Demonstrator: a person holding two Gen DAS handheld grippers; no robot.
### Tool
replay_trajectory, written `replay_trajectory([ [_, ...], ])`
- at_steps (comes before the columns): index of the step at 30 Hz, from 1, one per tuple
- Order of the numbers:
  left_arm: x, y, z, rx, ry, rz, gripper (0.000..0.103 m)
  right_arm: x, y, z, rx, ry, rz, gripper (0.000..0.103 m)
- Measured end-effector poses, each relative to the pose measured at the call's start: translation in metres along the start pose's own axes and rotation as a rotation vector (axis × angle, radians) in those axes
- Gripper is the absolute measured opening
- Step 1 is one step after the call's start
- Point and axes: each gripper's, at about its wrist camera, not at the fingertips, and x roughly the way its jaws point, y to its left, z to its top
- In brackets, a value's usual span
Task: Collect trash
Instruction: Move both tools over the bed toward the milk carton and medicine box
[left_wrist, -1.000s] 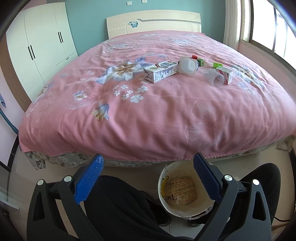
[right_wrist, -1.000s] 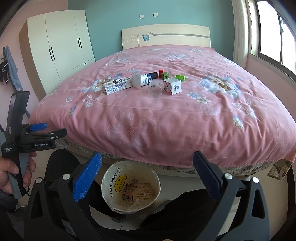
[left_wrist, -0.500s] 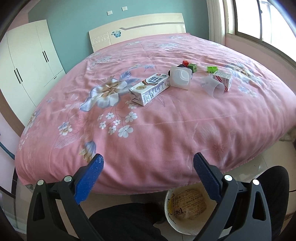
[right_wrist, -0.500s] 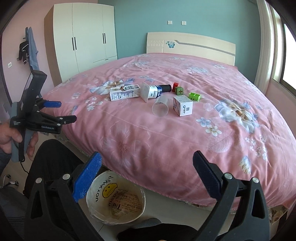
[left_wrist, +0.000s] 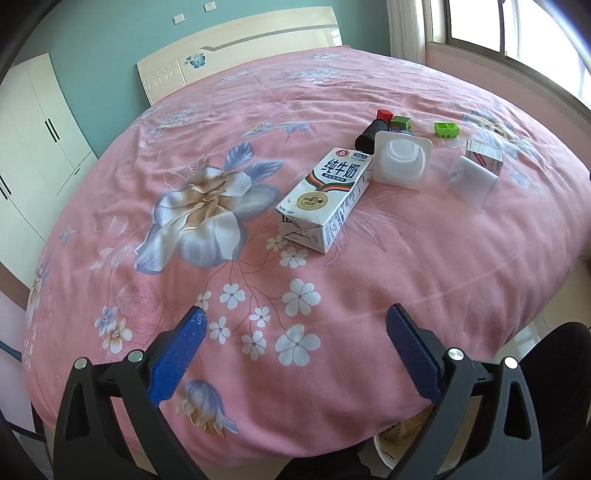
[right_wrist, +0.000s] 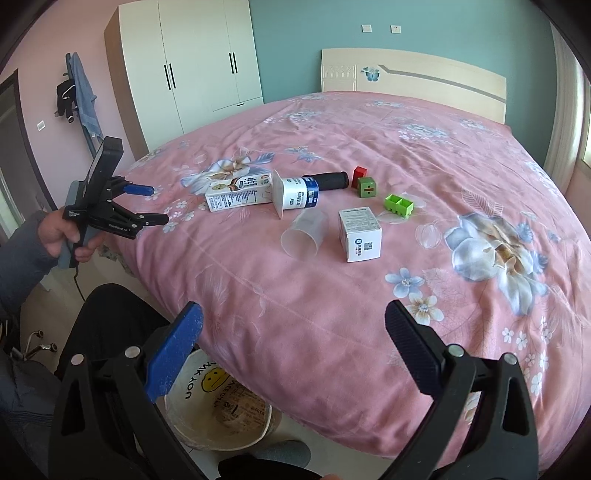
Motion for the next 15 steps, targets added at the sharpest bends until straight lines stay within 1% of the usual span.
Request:
replay_trajectory([
  [3, 0.015, 0.008, 0.008, 0.007, 0.012, -0.021, 0.099, 0.01, -0.013, 0.008, -0.001, 0.016, -0.029, 0.097],
  [5, 0.023, 0.012, 0.015, 0.03, 0.008, -0.049, 0.099, 0.018, -0.02, 0.014, -0.006, 0.032, -0.043, 0.097],
  [8, 0.035, 0.013, 0.024, 0.083, -0.007, -0.062, 0.099, 0.033, -0.028, 0.022, -0.024, 0.055, -0.075, 0.097],
  [11, 0.043, 0.015, 0.034, 0.111, -0.026, -0.092, 0.099, 0.045, -0.036, 0.029, -0.043, 0.063, -0.07, 0.097],
  [13, 0.045, 0.015, 0.04, 0.135, -0.057, -0.112, 0.099, 0.053, -0.042, 0.034, -0.046, 0.066, -0.069, 0.097],
  [15, 0.051, 0.016, 0.046, 0.16, -0.055, -0.139, 0.099, 0.06, -0.047, 0.038, -0.048, 0.073, -0.065, 0.097],
])
